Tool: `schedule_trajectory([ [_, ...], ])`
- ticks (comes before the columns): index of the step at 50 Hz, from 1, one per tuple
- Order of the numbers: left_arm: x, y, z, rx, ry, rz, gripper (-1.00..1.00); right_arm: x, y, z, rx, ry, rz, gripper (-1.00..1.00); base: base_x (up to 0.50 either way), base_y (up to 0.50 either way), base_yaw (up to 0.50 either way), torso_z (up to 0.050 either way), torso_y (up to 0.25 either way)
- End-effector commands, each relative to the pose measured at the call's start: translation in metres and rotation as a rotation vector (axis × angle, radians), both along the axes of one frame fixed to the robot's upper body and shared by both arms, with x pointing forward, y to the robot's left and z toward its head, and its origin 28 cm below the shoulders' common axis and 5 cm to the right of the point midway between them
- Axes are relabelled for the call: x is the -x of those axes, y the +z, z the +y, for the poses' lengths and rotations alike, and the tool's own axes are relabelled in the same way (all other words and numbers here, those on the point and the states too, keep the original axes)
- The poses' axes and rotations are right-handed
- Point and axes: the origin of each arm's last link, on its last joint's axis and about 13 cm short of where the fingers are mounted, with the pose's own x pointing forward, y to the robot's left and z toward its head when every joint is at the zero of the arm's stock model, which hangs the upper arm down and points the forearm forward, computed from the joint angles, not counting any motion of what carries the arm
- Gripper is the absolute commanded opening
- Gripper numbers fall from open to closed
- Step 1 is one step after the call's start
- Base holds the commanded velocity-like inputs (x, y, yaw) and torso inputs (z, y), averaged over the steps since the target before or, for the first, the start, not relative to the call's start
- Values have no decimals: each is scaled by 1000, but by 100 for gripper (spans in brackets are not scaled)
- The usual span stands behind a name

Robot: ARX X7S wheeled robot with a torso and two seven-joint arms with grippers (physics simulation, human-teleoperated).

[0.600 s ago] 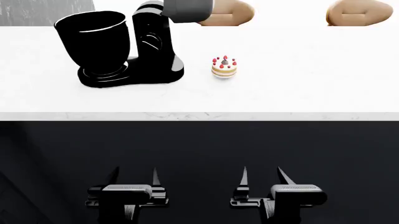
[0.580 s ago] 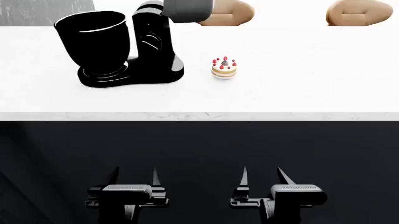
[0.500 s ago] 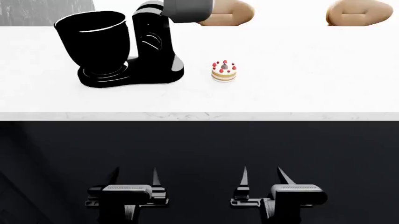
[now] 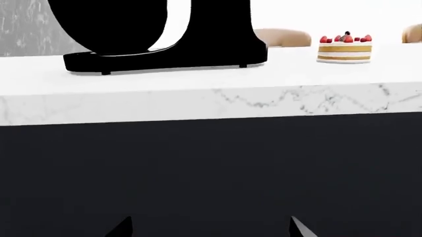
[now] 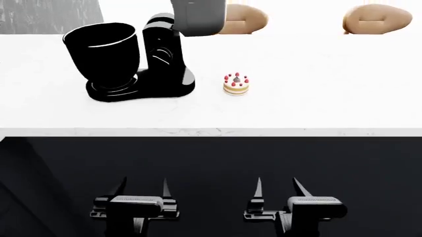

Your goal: Place the cake in the stand mixer bowl.

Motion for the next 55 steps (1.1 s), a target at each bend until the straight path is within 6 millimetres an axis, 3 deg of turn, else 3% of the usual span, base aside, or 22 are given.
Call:
schedule_trajectory([
  [1, 1, 1, 0, -13, -2, -7, 100, 1, 1, 0, -1, 1, -3, 100, 0, 0, 0, 50, 0],
  [6, 1, 1, 0, -13, -6, -6, 100, 1, 1, 0, 6, -6, -7, 100, 0, 0, 0, 50, 0],
  [24, 1, 1, 2, -20, 3, -6, 100, 2, -2, 2, 22, -11, -6, 100, 0, 500, 0, 50, 0],
  [27, 1, 6, 2, 21, -7, 8, 100, 2, 6, 0, 20, -3, -7, 100, 0, 333, 0, 50, 0],
  [30, 5, 40, 2, 108, -114, 79, 100, 2, 41, -9, 35, 15, 9, 100, 0, 0, 0, 0, 0],
  [31, 5, 61, 4, 107, -103, 85, 100, 5, 55, -12, 65, 65, 47, 100, 0, 0, 0, 0, 0],
  [32, 5, 80, 6, 122, -151, 107, 100, 3, 72, -16, 119, -43, 28, 100, 0, 0, 0, 0, 0],
  [34, 9, 105, 7, 148, -229, 159, 100, 9, 93, -20, 131, 72, 39, 100, 0, 0, 0, 0, 0],
  [37, 7, 136, 7, 95, -200, 117, 100, 19, 120, -23, 190, 117, 4, 100, 0, 0, 0, 0, 0],
  [41, 4, 184, 10, 231, -251, 93, 100, 18, 150, -30, 134, 150, 39, 100, 0, 0, 0, 0, 0],
  [42, 6, 186, 11, 206, -261, 136, 100, 19, 154, -31, 135, 154, 41, 100, 0, 0, 0, 0, 0],
  [45, -4, 222, 27, 140, -191, 144, 100, 17, 179, -46, 74, 136, 129, 100, 0, 0, 0, 0, 0],
  [47, 6, 238, 25, 100, -174, 178, 100, 15, 189, -55, 96, 32, 145, 100, 0, 0, 0, 0, 0],
  [48, 13, 247, 25, 52, -184, 203, 100, 19, 196, -53, 119, 61, 119, 100, 0, 0, 0, 0, 0],
  [49, 19, 252, 26, 36, -250, 205, 100, 21, 199, -50, 109, 120, 125, 100, 0, 0, 0, 0, 0],
  [55, 20, 279, 33, -103, -270, 341, 100, 23, 229, -57, 149, 181, 131, 100, 0, 0, 0, 0, 0],
])
